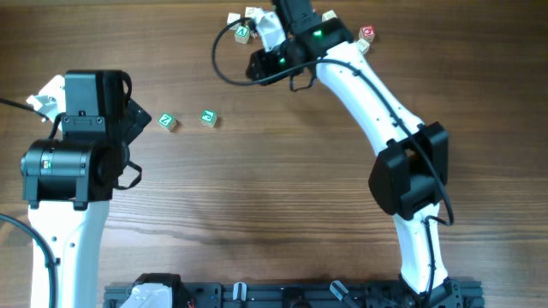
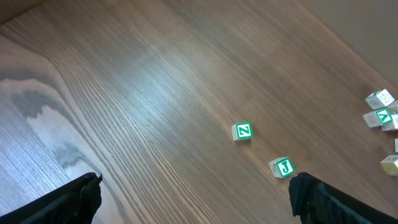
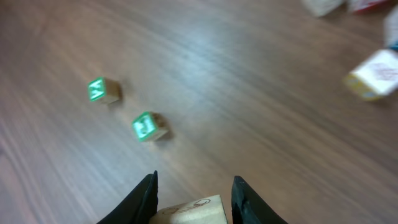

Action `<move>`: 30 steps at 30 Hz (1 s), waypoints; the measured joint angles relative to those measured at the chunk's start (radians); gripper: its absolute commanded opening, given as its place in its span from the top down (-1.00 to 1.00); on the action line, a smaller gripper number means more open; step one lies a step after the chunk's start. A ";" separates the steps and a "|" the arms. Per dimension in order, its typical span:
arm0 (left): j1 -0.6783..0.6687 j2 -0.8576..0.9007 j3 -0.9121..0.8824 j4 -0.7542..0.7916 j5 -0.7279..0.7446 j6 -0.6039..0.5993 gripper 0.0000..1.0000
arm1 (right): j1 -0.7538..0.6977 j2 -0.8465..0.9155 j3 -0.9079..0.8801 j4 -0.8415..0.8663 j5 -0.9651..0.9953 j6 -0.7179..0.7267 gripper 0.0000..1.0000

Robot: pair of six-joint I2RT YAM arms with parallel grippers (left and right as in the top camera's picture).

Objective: Form a circle

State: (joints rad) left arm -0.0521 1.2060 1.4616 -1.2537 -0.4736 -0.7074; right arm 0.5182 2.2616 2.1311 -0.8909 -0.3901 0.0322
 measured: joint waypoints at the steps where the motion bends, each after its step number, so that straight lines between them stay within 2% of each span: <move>1: 0.000 0.000 0.000 0.013 0.000 0.001 -1.00 | 0.026 0.000 0.000 0.000 -0.003 0.004 0.61; 5: 0.013 0.000 0.001 0.174 -0.020 0.005 -1.00 | 0.121 0.000 0.000 0.014 0.029 0.008 0.60; 7: 0.120 -0.003 0.002 0.193 -0.030 -0.069 -1.00 | 0.156 0.001 0.000 0.017 0.056 0.009 0.61; 11: 0.640 -0.005 0.007 0.179 0.166 -0.176 -1.00 | 0.219 0.028 -0.016 0.058 0.072 0.011 0.56; 13: 0.838 0.018 0.010 0.154 0.275 -0.195 -1.00 | 0.246 0.034 -0.043 0.080 0.071 0.012 0.55; 15: 0.923 0.047 0.013 0.126 0.341 -0.200 -0.99 | 0.272 0.042 -0.049 0.108 0.069 0.003 0.50; 18: 0.964 0.117 0.013 0.091 0.399 -0.205 -1.00 | 0.290 0.055 -0.049 0.183 0.066 -0.035 0.44; 25: 0.894 0.246 0.013 0.128 0.430 -0.205 -1.00 | 0.290 0.201 -0.067 0.293 0.024 -0.089 0.43; 30: 0.858 0.251 0.013 0.165 0.434 -0.205 -1.00 | 0.327 0.206 -0.067 0.331 0.010 -0.109 0.21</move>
State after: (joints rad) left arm 0.8055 1.4570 1.4750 -1.0889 -0.0395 -0.9127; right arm 0.8455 2.4680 2.0644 -0.5602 -0.3805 -0.0765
